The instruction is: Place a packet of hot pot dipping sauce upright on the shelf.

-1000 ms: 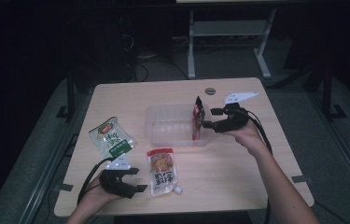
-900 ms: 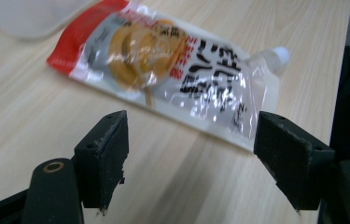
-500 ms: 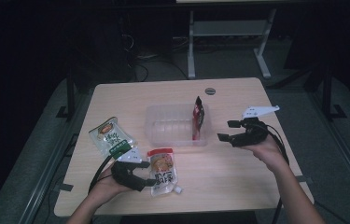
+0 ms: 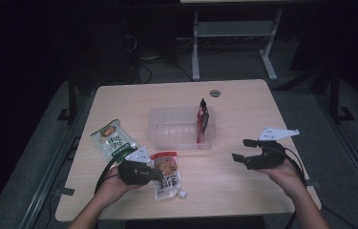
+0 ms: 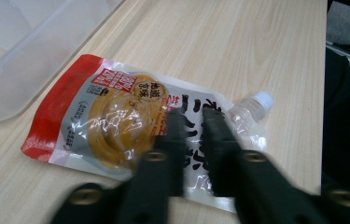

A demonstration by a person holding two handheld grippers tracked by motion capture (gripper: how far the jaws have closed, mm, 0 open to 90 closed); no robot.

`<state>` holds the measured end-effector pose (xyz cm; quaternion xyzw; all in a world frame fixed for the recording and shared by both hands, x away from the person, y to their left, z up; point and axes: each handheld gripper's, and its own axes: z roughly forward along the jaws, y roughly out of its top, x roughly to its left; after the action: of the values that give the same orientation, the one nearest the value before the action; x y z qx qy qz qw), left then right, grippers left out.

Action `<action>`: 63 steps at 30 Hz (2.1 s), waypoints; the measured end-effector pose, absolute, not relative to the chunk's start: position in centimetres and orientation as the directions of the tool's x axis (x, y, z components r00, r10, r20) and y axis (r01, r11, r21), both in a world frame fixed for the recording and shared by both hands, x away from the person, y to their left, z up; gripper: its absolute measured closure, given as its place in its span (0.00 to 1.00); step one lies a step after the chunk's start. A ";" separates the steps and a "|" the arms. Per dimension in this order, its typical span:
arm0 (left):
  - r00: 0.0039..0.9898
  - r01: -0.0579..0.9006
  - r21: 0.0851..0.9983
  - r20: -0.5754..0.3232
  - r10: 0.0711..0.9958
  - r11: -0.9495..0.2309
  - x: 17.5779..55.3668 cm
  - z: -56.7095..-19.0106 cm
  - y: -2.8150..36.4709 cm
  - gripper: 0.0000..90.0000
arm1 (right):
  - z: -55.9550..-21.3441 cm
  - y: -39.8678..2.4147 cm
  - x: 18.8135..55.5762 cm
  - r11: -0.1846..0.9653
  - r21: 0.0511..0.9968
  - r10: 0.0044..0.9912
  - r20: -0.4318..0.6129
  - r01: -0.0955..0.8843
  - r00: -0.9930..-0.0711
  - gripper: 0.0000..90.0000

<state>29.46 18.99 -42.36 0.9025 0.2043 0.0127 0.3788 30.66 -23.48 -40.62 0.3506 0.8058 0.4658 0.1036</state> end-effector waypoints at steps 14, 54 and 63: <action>0.932 0.354 0.571 -0.147 0.332 -0.741 29.5 -44.5 17.9 1.00 | -42.7 -22.2 28.1 0.354 0.801 0.644 0.165 0.482 -0.747 0.24; 0.927 0.332 0.678 -0.107 0.359 -0.656 32.5 -43.5 11.1 1.00 | -43.8 -21.9 28.8 0.368 0.785 0.654 0.162 0.498 -0.739 0.20; 0.859 0.411 0.684 -0.069 0.507 -0.603 35.1 -43.4 16.0 1.00 | -44.1 -21.3 29.0 0.388 0.774 0.648 0.156 0.500 -0.745 0.20</action>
<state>35.10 16.01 -43.41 0.8929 0.2569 0.0662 0.3638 28.99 -21.32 -44.13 0.3466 0.8286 0.4313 0.0860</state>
